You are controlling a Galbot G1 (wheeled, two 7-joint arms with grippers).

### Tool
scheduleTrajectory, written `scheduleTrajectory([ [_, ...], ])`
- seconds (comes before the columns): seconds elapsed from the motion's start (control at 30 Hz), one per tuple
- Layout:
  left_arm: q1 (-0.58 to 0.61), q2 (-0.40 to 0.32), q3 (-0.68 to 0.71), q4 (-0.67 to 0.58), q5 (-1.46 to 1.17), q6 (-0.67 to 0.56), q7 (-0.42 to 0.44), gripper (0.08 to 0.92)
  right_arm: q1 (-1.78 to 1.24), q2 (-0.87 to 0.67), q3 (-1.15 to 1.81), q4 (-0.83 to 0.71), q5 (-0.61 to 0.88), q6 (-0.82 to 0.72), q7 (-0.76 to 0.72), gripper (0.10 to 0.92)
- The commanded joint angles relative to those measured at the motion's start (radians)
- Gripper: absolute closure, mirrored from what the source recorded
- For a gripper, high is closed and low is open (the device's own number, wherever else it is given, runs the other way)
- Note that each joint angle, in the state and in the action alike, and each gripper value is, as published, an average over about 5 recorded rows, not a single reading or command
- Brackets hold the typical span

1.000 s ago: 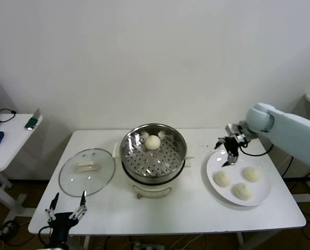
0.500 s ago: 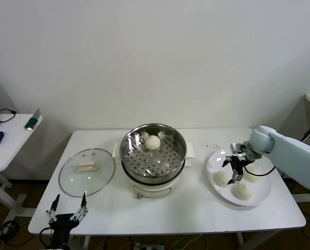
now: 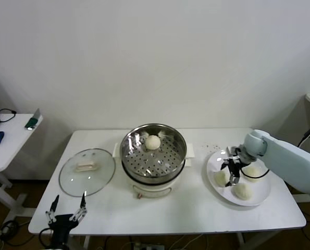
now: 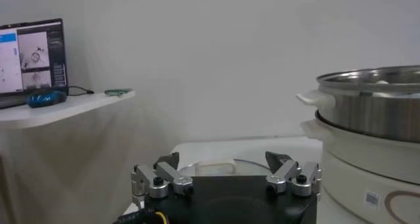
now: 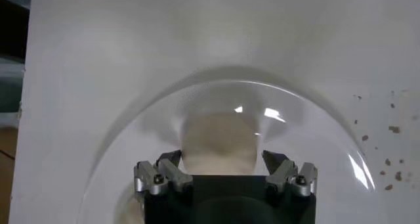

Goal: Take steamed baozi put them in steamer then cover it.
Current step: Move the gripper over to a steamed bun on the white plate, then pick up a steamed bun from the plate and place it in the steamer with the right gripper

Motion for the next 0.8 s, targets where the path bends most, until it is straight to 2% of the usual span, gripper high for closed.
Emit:
scheduleTrajectory([
  [0.03,-0.005,0.002,0.0,0.001,0.0,0.005,-0.001,0.177,-0.009,0.016,-0.003,-0.022,-0.01,0.003,-0.006,0.241],
  [0.3,-0.009,0.001,0.003,0.0,0.001,0.01,-0.004,0.177,0.021,0.008,-0.017,-0.022,0.009,0.009,-0.01,0.303],
  [0.47,-0.011,0.004,0.005,-0.004,0.001,0.014,-0.006,0.177,0.106,-0.014,-0.053,-0.009,0.059,0.011,-0.01,0.312],
  [0.63,-0.01,0.009,0.011,-0.008,0.002,0.014,-0.007,0.177,0.365,-0.026,-0.221,-0.001,0.218,0.012,-0.011,0.315],
  [0.8,-0.003,0.008,0.023,-0.015,0.005,0.013,-0.007,0.177,0.649,0.034,-0.439,-0.01,0.41,0.009,-0.018,0.315],
])
